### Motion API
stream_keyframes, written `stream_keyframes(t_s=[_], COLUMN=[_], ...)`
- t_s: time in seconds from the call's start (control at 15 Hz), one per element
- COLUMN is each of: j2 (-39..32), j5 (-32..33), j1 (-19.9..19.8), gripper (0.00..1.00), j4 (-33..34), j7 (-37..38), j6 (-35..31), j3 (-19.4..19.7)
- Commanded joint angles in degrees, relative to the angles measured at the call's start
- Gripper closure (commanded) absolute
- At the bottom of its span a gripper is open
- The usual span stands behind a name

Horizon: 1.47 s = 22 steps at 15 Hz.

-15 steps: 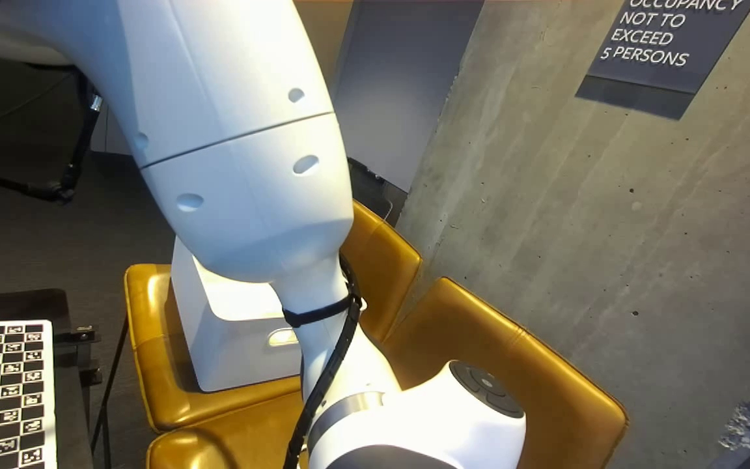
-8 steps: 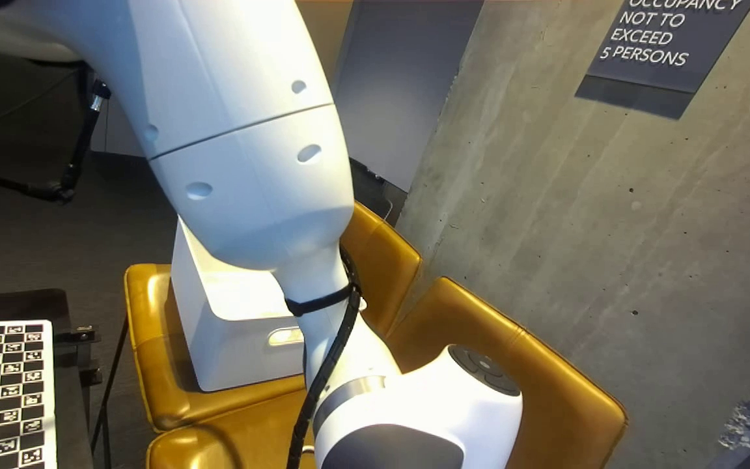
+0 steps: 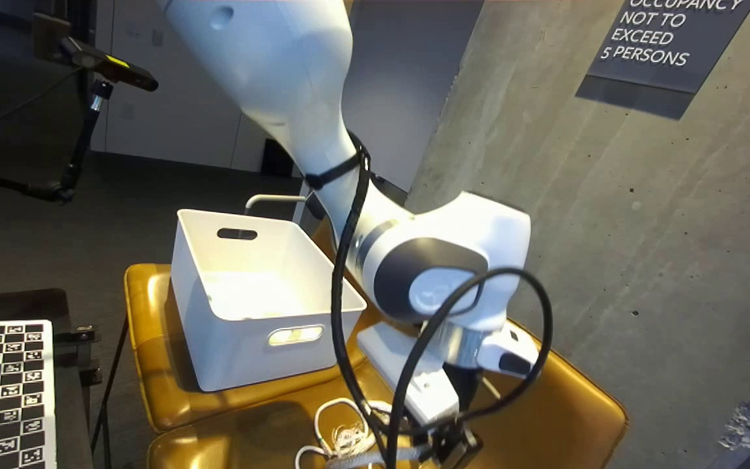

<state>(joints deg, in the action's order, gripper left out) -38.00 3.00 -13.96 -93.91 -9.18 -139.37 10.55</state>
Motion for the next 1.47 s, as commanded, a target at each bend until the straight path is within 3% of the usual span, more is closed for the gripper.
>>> stream_keyframes(t_s=[0.0,0.73,1.4], j2=[9.38,31.18,35.71], j5=[0.20,0.12,-0.03], j1=[2.41,12.34,17.01], gripper=[0.97,0.97,0.97], j4=[-2.24,-7.16,-6.50], j7=[1.32,3.49,5.96], j6=[5.90,16.90,19.91], j3=[-2.07,-8.92,-13.22])
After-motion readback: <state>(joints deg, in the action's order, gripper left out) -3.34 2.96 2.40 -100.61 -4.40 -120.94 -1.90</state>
